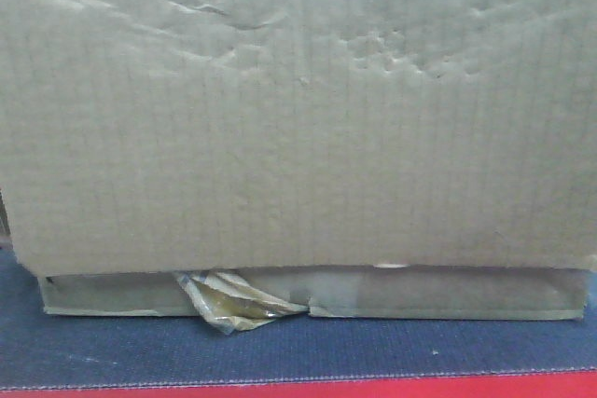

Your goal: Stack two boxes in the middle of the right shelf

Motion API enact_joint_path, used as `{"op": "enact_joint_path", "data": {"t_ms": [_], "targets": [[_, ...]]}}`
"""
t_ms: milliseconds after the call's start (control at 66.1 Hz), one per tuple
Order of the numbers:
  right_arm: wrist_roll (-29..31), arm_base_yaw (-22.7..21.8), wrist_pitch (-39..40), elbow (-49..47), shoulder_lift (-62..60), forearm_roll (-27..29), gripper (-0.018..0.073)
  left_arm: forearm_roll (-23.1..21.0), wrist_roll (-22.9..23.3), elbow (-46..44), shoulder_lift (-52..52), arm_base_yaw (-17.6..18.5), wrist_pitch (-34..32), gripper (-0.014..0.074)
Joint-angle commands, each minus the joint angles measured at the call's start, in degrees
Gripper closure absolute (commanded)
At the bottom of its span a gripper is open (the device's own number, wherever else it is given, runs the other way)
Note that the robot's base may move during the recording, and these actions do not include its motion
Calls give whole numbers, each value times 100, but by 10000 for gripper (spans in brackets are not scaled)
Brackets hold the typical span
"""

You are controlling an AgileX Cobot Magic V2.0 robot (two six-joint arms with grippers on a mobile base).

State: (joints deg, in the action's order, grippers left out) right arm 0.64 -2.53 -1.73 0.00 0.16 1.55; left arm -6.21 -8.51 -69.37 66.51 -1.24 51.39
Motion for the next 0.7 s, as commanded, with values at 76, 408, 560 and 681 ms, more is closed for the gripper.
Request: {"op": "enact_joint_path", "data": {"t_ms": [76, 408, 560, 681], "targets": [[21, -24, 138, 0, -16, 26, 721, -451, -616, -1000, 1007, -224, 975, 707], [21, -24, 138, 0, -16, 26, 721, -673, -1245, -1413, 1510, -1521, 1033, 707], [21, -24, 138, 0, -16, 26, 721, -1018, -1445, -1413, 1665, -1852, 1102, 676], [21, -24, 138, 0, -16, 26, 721, -1007, -1445, -1413, 1813, -1898, 1137, 505]]}}
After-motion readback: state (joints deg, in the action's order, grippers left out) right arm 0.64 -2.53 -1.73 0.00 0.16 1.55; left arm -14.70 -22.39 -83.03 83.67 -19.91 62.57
